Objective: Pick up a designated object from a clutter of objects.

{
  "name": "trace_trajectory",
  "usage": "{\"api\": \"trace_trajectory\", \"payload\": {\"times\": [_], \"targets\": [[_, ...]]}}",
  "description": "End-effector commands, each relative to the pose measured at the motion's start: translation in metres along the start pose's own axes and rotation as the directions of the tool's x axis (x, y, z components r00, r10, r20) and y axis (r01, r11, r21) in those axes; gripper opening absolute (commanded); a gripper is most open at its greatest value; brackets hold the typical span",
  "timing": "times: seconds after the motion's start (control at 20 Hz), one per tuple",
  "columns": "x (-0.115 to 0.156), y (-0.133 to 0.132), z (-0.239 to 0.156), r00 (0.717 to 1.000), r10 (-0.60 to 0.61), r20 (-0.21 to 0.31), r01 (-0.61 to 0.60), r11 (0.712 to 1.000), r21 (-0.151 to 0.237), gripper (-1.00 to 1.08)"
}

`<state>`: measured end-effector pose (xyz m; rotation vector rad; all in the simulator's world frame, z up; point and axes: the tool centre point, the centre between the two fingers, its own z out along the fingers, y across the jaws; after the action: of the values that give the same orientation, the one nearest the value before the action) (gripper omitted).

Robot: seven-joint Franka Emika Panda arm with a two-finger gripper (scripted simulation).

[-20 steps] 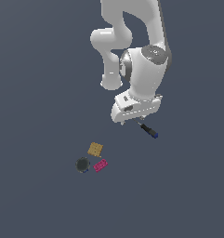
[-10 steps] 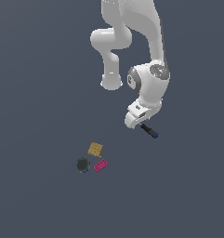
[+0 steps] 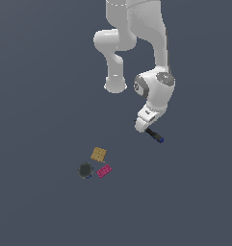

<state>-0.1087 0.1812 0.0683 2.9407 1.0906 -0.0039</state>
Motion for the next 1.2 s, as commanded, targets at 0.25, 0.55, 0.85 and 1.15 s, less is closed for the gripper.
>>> {"api": "trace_trajectory", "payload": {"times": [0.25,0.55,0.85,1.15], "targets": [[-0.002,-0.006,0.005,1.0,-0.018,-0.003,0.018,1.0,0.003,1.0],[-0.002,-0.007,0.017,1.0,-0.019,-0.003,0.019,1.0,0.004,1.0],[-0.002,-0.007,0.042,1.0,-0.021,-0.003,0.021,1.0,0.004,1.0],[-0.002,-0.008,0.056,1.0,-0.022,-0.004,0.022,1.0,0.003,1.0]]}}
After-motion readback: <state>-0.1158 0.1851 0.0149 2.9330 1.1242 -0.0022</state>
